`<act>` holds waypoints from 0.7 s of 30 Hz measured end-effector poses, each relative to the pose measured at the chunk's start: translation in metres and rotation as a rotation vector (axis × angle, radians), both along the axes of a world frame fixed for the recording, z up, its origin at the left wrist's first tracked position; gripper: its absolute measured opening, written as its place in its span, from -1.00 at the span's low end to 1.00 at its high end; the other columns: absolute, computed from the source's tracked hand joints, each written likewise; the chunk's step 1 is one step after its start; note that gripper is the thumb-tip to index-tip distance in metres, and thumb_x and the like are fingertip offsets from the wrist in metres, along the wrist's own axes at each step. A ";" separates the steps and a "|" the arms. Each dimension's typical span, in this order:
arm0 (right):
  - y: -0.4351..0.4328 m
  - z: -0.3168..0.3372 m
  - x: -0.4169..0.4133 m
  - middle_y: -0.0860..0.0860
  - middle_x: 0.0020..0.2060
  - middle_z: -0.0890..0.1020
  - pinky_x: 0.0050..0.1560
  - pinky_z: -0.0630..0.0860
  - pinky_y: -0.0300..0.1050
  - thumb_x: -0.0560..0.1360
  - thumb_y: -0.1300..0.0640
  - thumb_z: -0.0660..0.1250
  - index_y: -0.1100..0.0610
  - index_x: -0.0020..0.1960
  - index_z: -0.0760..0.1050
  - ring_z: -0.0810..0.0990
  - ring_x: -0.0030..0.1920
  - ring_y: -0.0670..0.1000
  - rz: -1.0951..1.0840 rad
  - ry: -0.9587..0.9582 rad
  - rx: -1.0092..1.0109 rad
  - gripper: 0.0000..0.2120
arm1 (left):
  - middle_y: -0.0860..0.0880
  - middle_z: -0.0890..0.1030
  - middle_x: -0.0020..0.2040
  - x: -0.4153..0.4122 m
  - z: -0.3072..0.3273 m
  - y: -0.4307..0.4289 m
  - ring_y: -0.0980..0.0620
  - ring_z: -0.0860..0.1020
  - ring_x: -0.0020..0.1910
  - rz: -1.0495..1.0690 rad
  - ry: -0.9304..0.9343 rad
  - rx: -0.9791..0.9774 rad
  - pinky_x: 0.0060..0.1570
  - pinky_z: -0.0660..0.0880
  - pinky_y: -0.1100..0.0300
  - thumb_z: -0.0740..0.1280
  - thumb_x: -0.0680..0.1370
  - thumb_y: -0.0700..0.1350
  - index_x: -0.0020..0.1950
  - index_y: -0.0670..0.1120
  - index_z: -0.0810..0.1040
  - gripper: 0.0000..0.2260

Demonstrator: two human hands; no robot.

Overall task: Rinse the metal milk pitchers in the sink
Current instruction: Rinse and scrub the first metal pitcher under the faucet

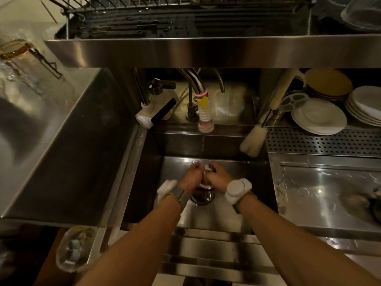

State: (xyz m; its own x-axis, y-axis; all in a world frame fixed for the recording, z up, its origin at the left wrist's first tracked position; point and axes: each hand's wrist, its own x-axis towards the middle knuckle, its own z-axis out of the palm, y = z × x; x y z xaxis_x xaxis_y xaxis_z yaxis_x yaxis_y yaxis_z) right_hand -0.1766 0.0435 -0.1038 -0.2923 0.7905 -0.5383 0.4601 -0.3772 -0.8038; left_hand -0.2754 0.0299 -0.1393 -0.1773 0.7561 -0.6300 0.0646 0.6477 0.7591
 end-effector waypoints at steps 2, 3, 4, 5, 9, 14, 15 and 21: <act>-0.006 -0.006 0.001 0.20 0.20 0.55 -0.09 0.42 -0.30 0.46 0.31 0.31 0.22 0.28 0.42 0.54 0.11 0.11 0.030 -0.055 0.015 -0.61 | -0.23 0.49 0.32 -0.001 -0.005 -0.007 -0.18 0.50 0.26 -0.042 0.013 -0.040 0.28 0.44 -0.11 0.05 0.66 -0.02 0.39 -0.13 0.37 -0.64; -0.004 -0.002 0.000 0.19 0.22 0.53 -0.03 0.41 -0.28 0.46 0.32 0.31 0.19 0.32 0.39 0.52 0.13 0.10 -0.025 0.005 0.033 -0.57 | -0.22 0.49 0.32 -0.002 0.000 -0.001 -0.18 0.50 0.27 -0.008 0.012 0.036 0.28 0.43 -0.12 0.08 0.65 -0.04 0.40 -0.12 0.37 -0.65; 0.001 0.005 -0.001 0.17 0.25 0.50 0.05 0.41 -0.25 0.47 0.32 0.31 0.15 0.39 0.31 0.49 0.17 0.09 -0.106 0.112 0.045 -0.49 | -0.21 0.48 0.33 -0.003 0.009 0.011 -0.17 0.49 0.28 0.036 0.010 0.138 0.30 0.42 -0.11 0.11 0.64 -0.05 0.41 -0.10 0.36 -0.65; 0.009 0.012 -0.003 0.13 0.27 0.47 0.11 0.43 -0.18 0.47 0.31 0.32 0.09 0.44 0.25 0.47 0.21 0.08 -0.177 0.212 0.082 -0.41 | -0.19 0.48 0.34 -0.005 0.021 0.022 -0.15 0.48 0.29 0.068 0.015 0.241 0.32 0.41 -0.09 0.15 0.63 -0.06 0.42 -0.09 0.35 -0.64; 0.021 0.019 -0.008 0.09 0.26 0.46 0.07 0.49 -0.16 0.45 0.28 0.32 0.03 0.45 0.24 0.48 0.21 0.07 -0.214 0.182 0.196 -0.39 | -0.14 0.48 0.33 -0.003 0.029 0.033 -0.10 0.48 0.27 0.138 0.023 0.321 0.30 0.42 -0.02 0.17 0.62 -0.05 0.40 -0.05 0.38 -0.65; 0.007 0.011 0.001 0.24 0.12 0.54 0.00 0.52 0.00 0.47 0.39 0.19 0.32 0.32 0.40 0.52 0.17 0.25 0.097 -0.033 -0.023 -0.59 | -0.21 0.55 0.21 0.002 0.027 -0.005 -0.19 0.57 0.10 0.035 -0.077 -0.070 0.15 0.51 -0.11 0.07 0.65 -0.02 0.28 -0.14 0.46 -0.67; 0.011 0.015 -0.001 0.16 0.14 0.51 -0.02 0.50 -0.06 0.46 0.39 0.20 0.23 0.39 0.34 0.51 0.16 0.18 0.001 0.037 0.018 -0.50 | -0.20 0.55 0.23 -0.002 0.036 0.004 -0.15 0.56 0.11 0.080 -0.053 0.030 0.19 0.49 -0.10 0.07 0.65 -0.01 0.25 -0.08 0.47 -0.70; 0.013 0.003 -0.002 0.06 0.15 0.46 -0.02 0.49 -0.13 0.48 0.33 0.25 0.10 0.45 0.25 0.47 0.13 0.03 -0.137 0.132 0.090 -0.44 | -0.16 0.48 0.35 0.003 0.047 0.012 -0.14 0.47 0.31 0.068 -0.011 0.136 0.33 0.38 -0.10 0.01 0.65 0.09 0.38 -0.11 0.39 -0.57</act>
